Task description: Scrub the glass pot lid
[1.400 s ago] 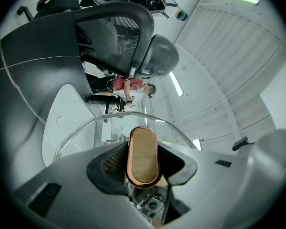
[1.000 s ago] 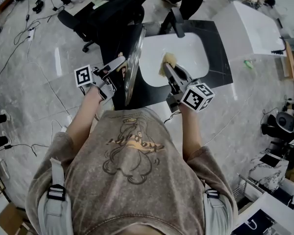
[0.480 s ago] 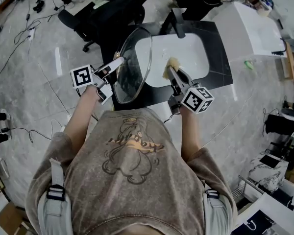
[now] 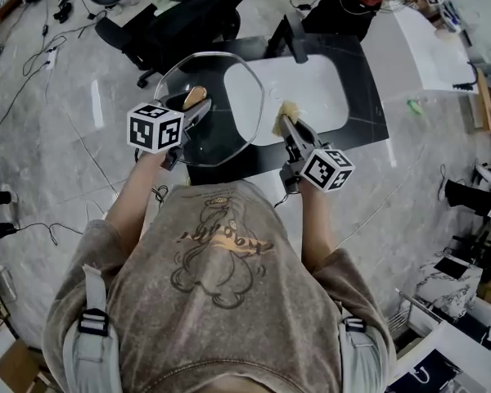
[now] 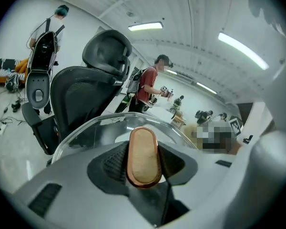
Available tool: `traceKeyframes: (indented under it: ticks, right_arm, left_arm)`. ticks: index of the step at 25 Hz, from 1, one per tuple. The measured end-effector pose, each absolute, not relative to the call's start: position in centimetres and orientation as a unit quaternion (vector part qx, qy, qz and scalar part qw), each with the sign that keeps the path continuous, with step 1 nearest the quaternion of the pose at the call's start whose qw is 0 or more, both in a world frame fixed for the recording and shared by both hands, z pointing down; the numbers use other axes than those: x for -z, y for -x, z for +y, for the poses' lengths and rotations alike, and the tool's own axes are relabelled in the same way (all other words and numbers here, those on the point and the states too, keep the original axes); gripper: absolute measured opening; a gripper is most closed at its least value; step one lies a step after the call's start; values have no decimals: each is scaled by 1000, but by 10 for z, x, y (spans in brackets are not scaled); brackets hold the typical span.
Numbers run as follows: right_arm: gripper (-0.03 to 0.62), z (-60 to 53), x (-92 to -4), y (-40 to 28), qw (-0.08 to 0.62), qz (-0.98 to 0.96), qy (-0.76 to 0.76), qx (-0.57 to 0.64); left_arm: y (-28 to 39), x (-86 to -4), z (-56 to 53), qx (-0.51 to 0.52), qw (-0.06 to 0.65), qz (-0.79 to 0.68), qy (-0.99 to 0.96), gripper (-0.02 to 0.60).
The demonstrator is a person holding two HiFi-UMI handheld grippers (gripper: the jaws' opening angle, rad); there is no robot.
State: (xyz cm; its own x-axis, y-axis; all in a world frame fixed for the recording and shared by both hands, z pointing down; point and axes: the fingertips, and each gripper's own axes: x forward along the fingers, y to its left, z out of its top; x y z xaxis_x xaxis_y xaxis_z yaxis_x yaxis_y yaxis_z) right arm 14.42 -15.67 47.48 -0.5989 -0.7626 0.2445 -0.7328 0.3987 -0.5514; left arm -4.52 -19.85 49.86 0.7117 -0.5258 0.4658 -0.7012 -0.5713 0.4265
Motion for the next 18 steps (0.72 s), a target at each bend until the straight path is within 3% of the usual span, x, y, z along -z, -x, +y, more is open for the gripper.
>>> traceKeyframes:
  ticks: [9,18]
  right_arm:
    - [40,-154,-481,-134,25,838,439,323]
    - [40,-151,-486,-127,24,839,431,331]
  left_arm:
    - [35,-540,-193,-243,246,-347,-872,179]
    - [30,-601,-186,-319,253,-329,-852,179]
